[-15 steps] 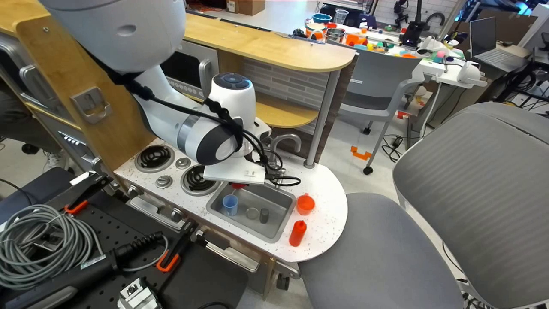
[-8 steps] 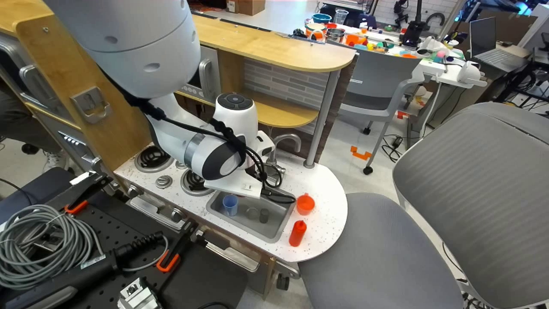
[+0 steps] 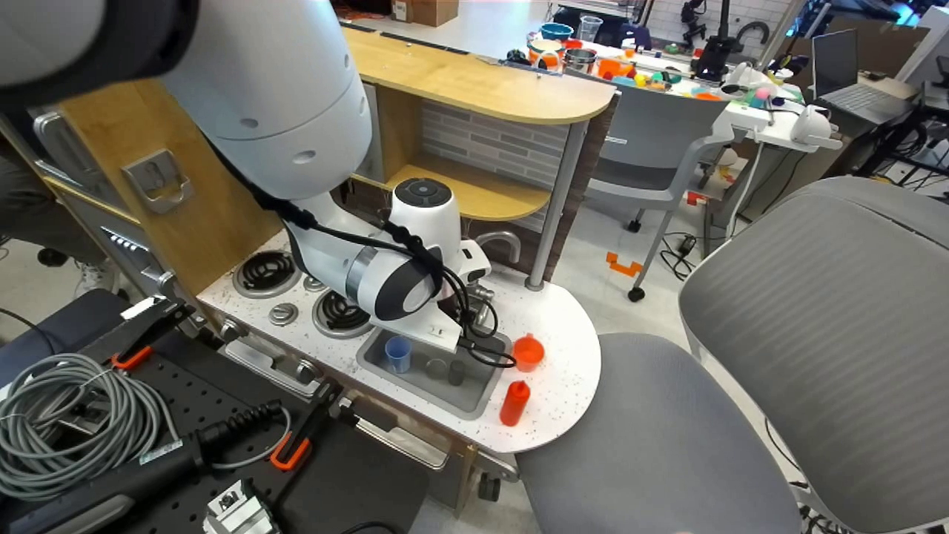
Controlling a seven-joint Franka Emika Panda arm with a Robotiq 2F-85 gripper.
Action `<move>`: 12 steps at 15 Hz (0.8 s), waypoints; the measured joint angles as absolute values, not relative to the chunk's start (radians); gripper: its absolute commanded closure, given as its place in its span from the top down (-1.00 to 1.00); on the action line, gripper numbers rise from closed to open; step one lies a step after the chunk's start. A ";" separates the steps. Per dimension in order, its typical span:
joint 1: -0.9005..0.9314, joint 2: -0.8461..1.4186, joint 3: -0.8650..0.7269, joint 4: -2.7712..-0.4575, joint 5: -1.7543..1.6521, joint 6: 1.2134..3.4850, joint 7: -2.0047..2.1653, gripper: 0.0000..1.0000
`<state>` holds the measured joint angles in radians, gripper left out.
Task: Put the rightmost red object in the sink
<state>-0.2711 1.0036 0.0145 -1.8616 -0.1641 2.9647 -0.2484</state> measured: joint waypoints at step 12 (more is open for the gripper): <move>-0.169 1.191 -0.039 -1.661 -0.164 2.962 -0.158 -0.46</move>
<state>-0.1689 1.1910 -0.0394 -1.6613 -0.1641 2.9617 -0.1577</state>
